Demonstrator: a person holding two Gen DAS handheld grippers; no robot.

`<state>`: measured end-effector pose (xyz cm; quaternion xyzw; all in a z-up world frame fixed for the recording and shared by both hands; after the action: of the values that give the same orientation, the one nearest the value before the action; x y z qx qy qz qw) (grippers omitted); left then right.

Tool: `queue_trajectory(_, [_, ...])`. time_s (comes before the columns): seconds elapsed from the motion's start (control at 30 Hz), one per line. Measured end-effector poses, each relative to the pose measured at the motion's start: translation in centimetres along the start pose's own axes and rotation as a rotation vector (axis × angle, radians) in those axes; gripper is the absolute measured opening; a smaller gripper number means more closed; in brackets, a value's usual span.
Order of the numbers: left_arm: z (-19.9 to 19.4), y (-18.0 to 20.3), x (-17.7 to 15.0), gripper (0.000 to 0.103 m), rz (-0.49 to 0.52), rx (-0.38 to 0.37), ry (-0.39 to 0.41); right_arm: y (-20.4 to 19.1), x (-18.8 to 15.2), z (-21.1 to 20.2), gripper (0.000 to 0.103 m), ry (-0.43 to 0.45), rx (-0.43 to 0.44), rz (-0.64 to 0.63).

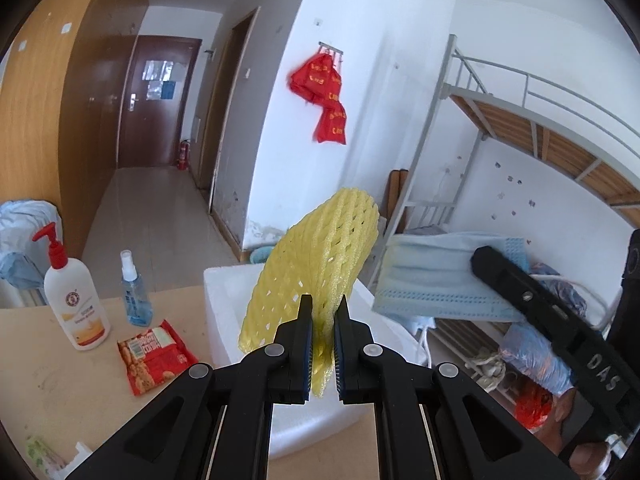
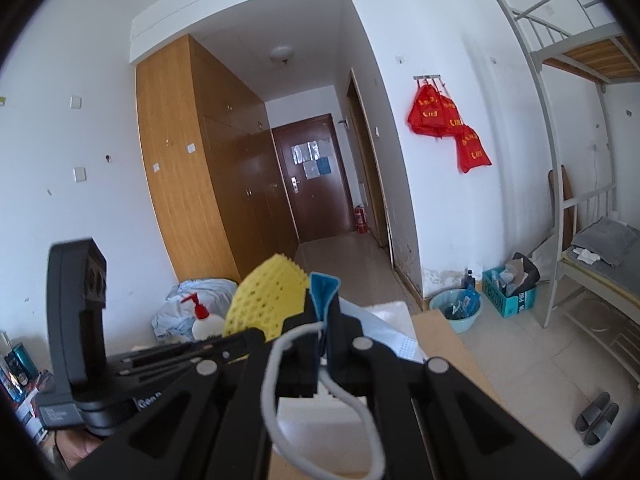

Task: Organize soft objects
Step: 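Carry the foam net and blue mask over the white foam box with both grippers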

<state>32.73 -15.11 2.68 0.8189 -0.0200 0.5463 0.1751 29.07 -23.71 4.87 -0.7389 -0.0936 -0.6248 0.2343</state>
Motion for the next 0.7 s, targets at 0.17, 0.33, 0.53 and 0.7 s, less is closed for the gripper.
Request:
queue_trajectory(0.17, [1.2,-0.6,0.2,0.009,-0.007,0.008,-0.002,-0.2,0.2,1.1,0.004,0.003,0.022,0.011])
queue_trajectory(0.33, [2.4,-1.2,-0.5,0.009,0.006,0.042,-0.018,0.7,-1.9,3.4,0.005,-0.064,0.052,0.075])
queue_trajectory(0.53, [3.1,-1.9,-0.6,0.009,0.0,0.057,-0.033,1.0,-3.6,5.0,0.005,-0.136,0.042,0.083])
queue_trajectory(0.7, [3.7,-2.1,-1.0,0.009,-0.011,0.052,-0.059,0.7,-4.1,5.5,0.005,-0.16,0.015,0.041])
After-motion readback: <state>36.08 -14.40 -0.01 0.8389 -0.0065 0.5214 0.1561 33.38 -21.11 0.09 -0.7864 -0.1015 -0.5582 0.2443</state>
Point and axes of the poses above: each gripper's, at about its wrist camera, not at the fingertips, and z roughly the way its jaws point, y to its right, x to its top, the point moved 7 cm from there along z, roughly the way its jaws point, and after that the axes turned 6 degrees about y, right-handed, at the moved point
